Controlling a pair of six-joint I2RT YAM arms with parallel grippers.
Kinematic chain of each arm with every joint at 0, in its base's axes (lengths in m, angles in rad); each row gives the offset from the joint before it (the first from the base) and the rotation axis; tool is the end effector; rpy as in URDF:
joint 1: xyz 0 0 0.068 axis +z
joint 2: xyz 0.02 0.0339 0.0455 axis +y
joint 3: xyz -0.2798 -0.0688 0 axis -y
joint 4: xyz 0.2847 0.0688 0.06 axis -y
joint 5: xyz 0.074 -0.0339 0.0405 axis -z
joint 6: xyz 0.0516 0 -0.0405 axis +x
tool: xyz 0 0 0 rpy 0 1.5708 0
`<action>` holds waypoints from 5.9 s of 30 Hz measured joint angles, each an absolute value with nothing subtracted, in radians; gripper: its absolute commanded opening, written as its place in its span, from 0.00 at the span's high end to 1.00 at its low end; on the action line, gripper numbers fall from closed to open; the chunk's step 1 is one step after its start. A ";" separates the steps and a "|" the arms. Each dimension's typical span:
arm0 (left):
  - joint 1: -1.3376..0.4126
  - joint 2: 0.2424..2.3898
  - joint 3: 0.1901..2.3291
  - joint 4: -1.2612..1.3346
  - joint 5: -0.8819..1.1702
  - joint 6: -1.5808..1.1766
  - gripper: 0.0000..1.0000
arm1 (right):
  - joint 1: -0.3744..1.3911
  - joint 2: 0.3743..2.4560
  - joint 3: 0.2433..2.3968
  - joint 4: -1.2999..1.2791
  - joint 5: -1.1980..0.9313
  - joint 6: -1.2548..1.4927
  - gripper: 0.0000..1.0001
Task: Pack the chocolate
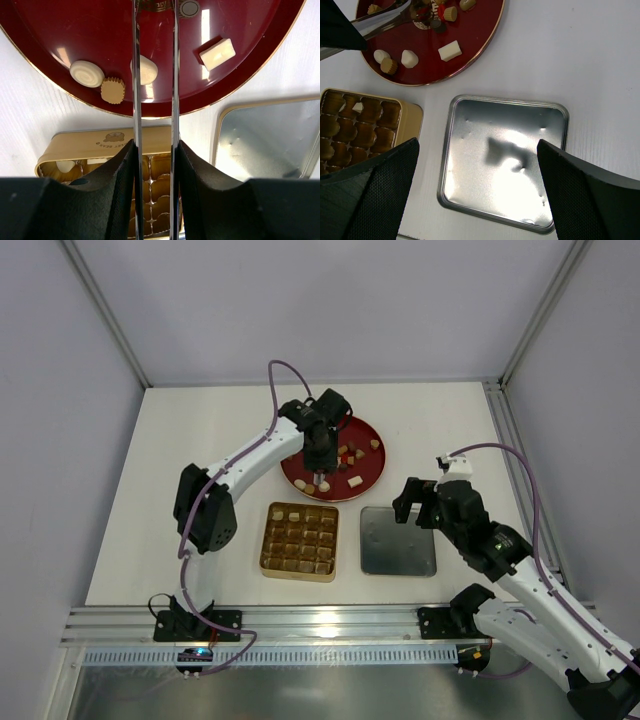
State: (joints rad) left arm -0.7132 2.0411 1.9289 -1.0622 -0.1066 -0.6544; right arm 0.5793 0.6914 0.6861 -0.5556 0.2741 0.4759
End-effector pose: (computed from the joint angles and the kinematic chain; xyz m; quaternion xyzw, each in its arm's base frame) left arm 0.3702 -0.3130 0.2751 0.0183 0.9789 -0.0837 0.1854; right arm 0.1702 0.0946 0.2846 0.0212 0.8693 0.1380 0.4743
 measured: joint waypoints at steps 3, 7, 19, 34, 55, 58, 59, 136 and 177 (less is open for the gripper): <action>-0.714 2.041 1.929 -1.067 -0.110 -0.654 0.64 | 0.579 0.691 0.686 -0.555 0.274 0.476 0.00; -0.715 2.041 1.929 -1.072 -0.114 -0.654 0.65 | 0.579 0.691 0.686 -0.555 0.274 0.476 0.00; -0.725 2.035 1.929 -1.115 -0.139 -0.640 0.70 | 0.579 0.692 0.686 -0.554 0.274 0.477 0.00; -0.725 1.997 1.944 -1.169 -0.152 -0.611 0.71 | 0.579 0.716 0.686 -0.546 0.271 0.477 0.00; -0.725 1.835 1.926 -1.224 -0.150 -0.594 0.71 | 0.579 0.766 0.686 -0.521 0.267 0.476 0.00; -0.730 1.782 1.893 -1.231 -0.144 -0.595 0.71 | 0.578 0.775 0.686 -0.514 0.267 0.476 0.00; -0.733 1.765 1.882 -1.236 -0.143 -0.595 0.71 | 0.578 0.780 0.686 -0.512 0.267 0.476 0.00; -0.939 1.412 1.473 -1.251 -0.139 -0.704 0.66 | 0.574 0.846 0.686 -0.471 0.274 0.503 0.00; -0.828 1.670 1.777 -1.242 -0.171 -0.608 0.61 | 0.573 0.862 0.684 -0.458 0.266 0.492 0.00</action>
State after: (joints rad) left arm -0.8280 1.6703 1.7775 -1.2415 -0.1715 -0.6083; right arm 0.5728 0.8619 0.6842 -0.4580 0.2665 0.4915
